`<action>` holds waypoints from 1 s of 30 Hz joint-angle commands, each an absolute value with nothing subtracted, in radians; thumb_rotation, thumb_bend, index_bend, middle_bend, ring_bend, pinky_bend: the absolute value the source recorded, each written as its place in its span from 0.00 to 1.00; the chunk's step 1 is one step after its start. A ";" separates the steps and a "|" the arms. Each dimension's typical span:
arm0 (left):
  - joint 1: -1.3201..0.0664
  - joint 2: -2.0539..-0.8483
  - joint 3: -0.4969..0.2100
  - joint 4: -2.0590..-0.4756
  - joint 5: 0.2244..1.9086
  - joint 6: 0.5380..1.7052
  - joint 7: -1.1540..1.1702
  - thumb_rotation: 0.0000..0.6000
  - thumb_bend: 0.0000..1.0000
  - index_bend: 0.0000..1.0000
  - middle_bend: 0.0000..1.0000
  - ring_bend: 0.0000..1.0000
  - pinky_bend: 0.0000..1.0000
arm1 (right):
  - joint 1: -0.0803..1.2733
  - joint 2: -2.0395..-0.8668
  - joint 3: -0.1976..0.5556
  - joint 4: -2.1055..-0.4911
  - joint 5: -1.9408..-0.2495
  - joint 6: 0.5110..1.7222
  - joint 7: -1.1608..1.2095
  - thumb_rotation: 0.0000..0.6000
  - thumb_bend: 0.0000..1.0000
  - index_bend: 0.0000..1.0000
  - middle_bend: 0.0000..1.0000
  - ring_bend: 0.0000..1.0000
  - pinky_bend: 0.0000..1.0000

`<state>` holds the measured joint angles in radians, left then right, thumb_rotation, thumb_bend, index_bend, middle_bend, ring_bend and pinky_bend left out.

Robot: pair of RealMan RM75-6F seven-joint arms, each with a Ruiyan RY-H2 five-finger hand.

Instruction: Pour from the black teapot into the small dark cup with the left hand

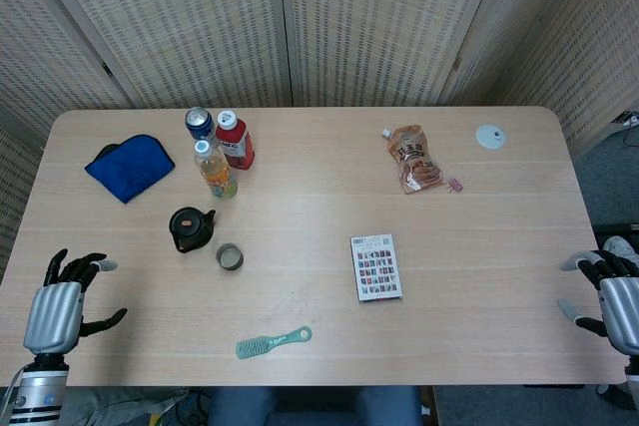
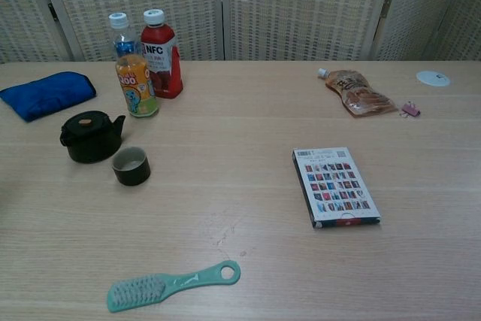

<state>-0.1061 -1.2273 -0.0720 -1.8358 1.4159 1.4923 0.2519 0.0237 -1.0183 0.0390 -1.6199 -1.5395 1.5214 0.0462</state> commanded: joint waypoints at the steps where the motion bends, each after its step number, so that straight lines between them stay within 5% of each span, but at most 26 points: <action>1: -0.106 -1.228 -0.071 -1.835 1.417 1.491 0.251 1.00 0.10 0.34 0.24 0.23 0.01 | 0.023 -1.019 0.039 -1.619 -1.539 1.523 0.048 1.00 0.16 0.41 0.34 0.24 0.32; 20: -0.141 -1.220 -0.105 -1.837 1.426 1.476 0.250 1.00 0.10 0.34 0.24 0.23 0.01 | 0.027 -1.003 0.075 -1.607 -1.532 1.559 0.065 1.00 0.16 0.41 0.34 0.24 0.32; 30: -0.244 -1.239 -0.152 -1.787 1.372 1.345 0.276 1.00 0.10 0.27 0.24 0.21 0.00 | 0.025 -1.003 0.095 -1.610 -1.524 1.588 0.061 1.00 0.16 0.26 0.31 0.24 0.32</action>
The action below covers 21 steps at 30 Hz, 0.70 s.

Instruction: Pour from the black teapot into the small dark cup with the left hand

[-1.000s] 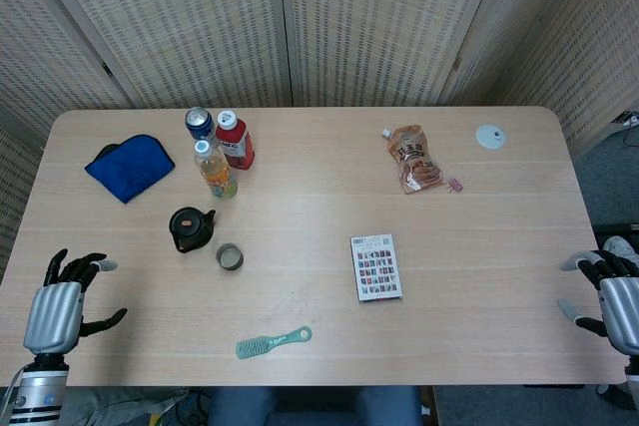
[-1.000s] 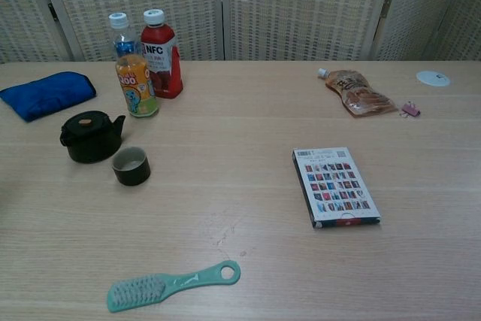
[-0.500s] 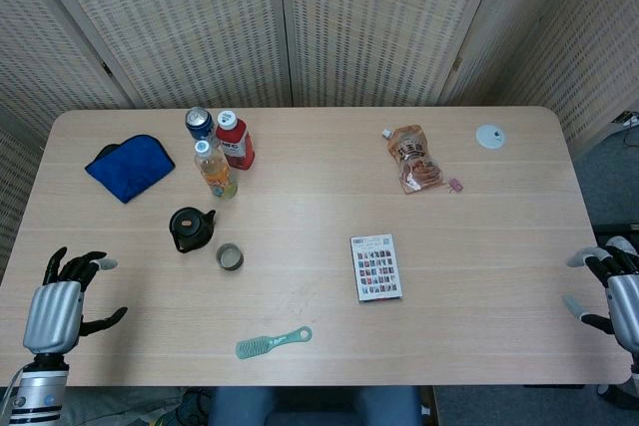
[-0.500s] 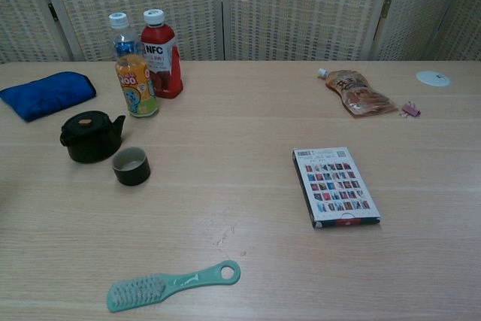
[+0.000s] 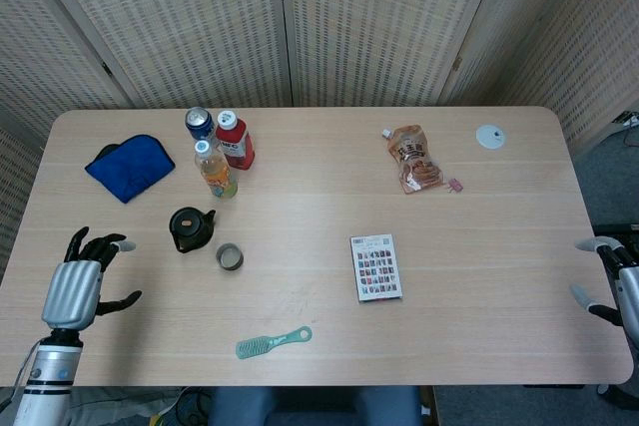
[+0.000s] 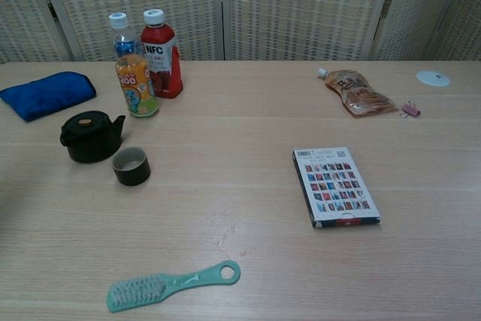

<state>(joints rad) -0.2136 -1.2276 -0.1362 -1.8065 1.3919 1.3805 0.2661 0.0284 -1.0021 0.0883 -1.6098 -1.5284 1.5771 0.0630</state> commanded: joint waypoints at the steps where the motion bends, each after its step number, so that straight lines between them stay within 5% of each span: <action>1: -0.255 -1.243 -0.156 -1.781 1.365 1.333 0.277 0.98 0.10 0.26 0.23 0.21 0.00 | 0.023 -1.003 0.097 -1.610 -1.522 1.593 0.060 1.00 0.16 0.24 0.30 0.24 0.32; 3: -0.279 -1.254 -0.166 -1.766 1.347 1.302 0.281 0.88 0.10 0.24 0.21 0.20 0.00 | 0.020 -1.000 0.102 -1.611 -1.517 1.602 0.059 1.00 0.16 0.22 0.28 0.22 0.32; 6: -0.314 -1.275 -0.180 -1.735 1.321 1.264 0.295 0.60 0.10 0.21 0.18 0.20 0.00 | 0.017 -0.996 0.106 -1.615 -1.513 1.608 0.056 1.00 0.16 0.20 0.26 0.21 0.32; 12: -0.353 -1.310 -0.196 -1.696 1.284 1.233 0.334 0.31 0.10 0.19 0.16 0.19 0.00 | 0.016 -0.991 0.105 -1.621 -1.509 1.603 0.053 1.00 0.16 0.20 0.25 0.20 0.32; 17: -0.420 -1.372 -0.219 -1.625 1.186 1.167 0.425 0.28 0.10 0.21 0.16 0.20 0.00 | 0.019 -0.990 0.103 -1.622 -1.500 1.587 0.050 1.00 0.16 0.20 0.25 0.20 0.32; 21: -0.450 -1.409 -0.225 -1.584 1.141 1.149 0.464 0.37 0.10 0.21 0.16 0.21 0.00 | 0.021 -0.992 0.104 -1.619 -1.495 1.579 0.050 1.00 0.16 0.20 0.25 0.20 0.32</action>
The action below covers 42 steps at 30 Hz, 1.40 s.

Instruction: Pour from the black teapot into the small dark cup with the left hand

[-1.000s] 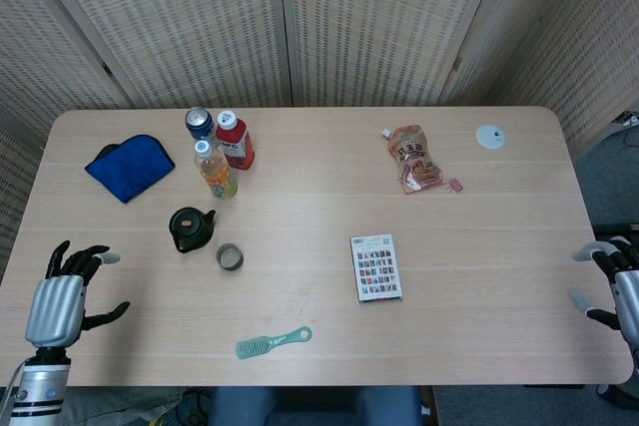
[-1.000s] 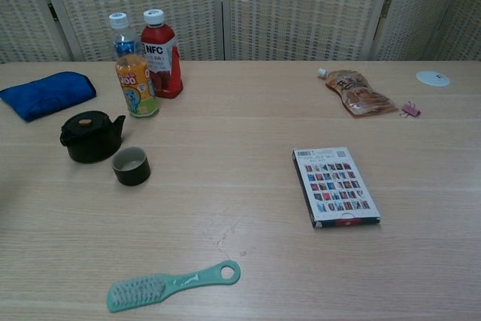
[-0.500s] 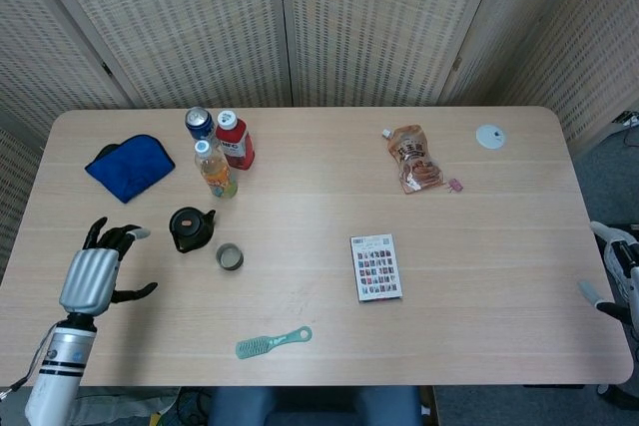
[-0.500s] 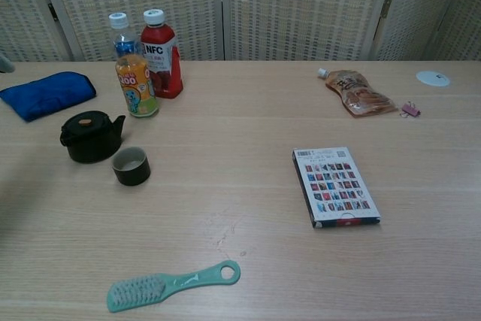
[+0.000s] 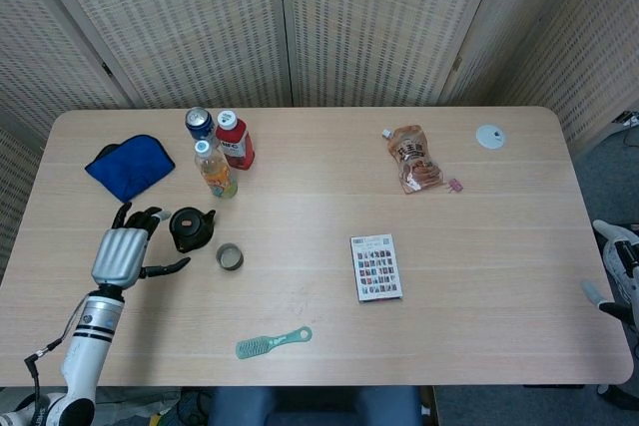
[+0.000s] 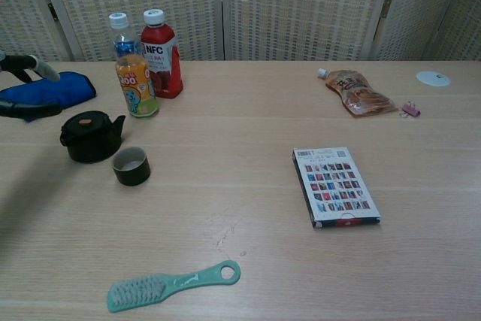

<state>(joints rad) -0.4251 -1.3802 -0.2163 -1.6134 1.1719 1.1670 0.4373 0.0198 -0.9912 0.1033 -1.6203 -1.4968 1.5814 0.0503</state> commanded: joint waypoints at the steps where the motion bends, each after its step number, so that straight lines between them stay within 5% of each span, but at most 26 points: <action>1: -0.456 -1.417 -0.226 -1.575 1.132 1.146 0.469 0.39 0.10 0.22 0.16 0.21 0.00 | 0.021 -0.992 0.104 -1.618 -1.494 1.577 0.051 1.00 0.16 0.20 0.25 0.20 0.32; 16: -0.535 -1.493 -0.225 -1.474 1.032 1.096 0.519 0.57 0.10 0.22 0.16 0.21 0.00 | 0.018 -0.993 0.106 -1.604 -1.483 1.573 0.063 1.00 0.16 0.20 0.25 0.20 0.32; 34: -0.574 -1.540 -0.217 -1.360 0.969 1.065 0.505 0.62 0.10 0.22 0.16 0.21 0.00 | 0.012 -0.992 0.105 -1.607 -1.478 1.574 0.059 1.00 0.16 0.20 0.25 0.20 0.32; 42: -0.578 -1.546 -0.222 -1.303 0.932 1.054 0.490 0.78 0.10 0.22 0.16 0.21 0.00 | 0.012 -0.991 0.104 -1.613 -1.478 1.571 0.053 1.00 0.16 0.20 0.25 0.20 0.32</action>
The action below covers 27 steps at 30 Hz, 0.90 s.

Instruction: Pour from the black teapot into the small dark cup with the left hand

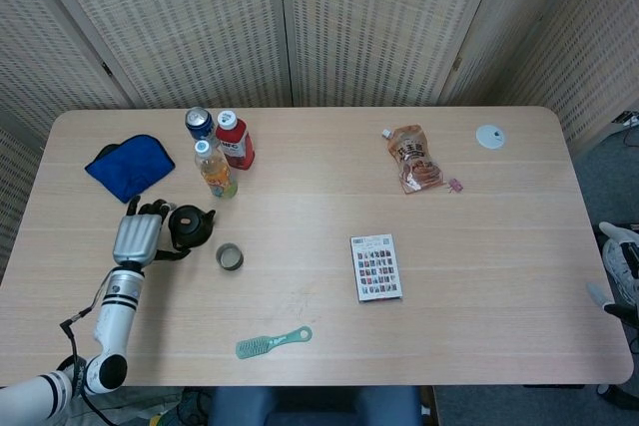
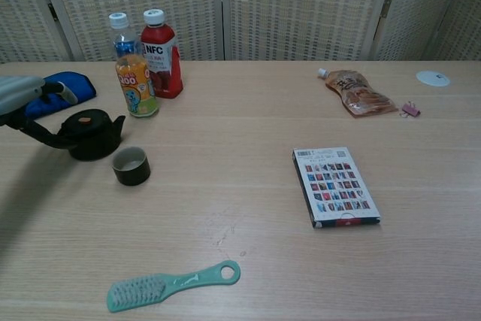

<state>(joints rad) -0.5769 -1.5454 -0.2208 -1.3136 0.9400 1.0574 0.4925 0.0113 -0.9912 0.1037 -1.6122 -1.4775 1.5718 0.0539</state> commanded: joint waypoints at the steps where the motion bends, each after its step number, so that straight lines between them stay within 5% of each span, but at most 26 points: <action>1: -0.580 -1.546 -0.223 -1.294 0.926 1.051 0.490 0.81 0.10 0.22 0.16 0.21 0.00 | 0.012 -0.991 0.103 -1.614 -1.478 1.570 0.052 1.00 0.16 0.20 0.25 0.20 0.32; 17: -0.616 -1.540 -0.253 -1.181 0.844 0.994 0.499 0.97 0.10 0.22 0.16 0.21 0.00 | 0.014 -0.991 0.104 -1.631 -1.476 1.565 0.029 1.00 0.16 0.20 0.25 0.20 0.32; 27: -0.580 -1.468 -0.214 -1.361 0.865 1.053 0.525 1.00 0.10 0.22 0.16 0.21 0.00 | 0.018 -0.991 0.105 -1.633 -1.476 1.560 0.025 1.00 0.16 0.20 0.25 0.20 0.32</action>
<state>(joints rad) -0.5908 -1.4917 -0.2228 -1.3115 0.8516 1.0321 0.5228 0.0179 -0.9907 0.1048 -1.6334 -1.4758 1.5600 0.0250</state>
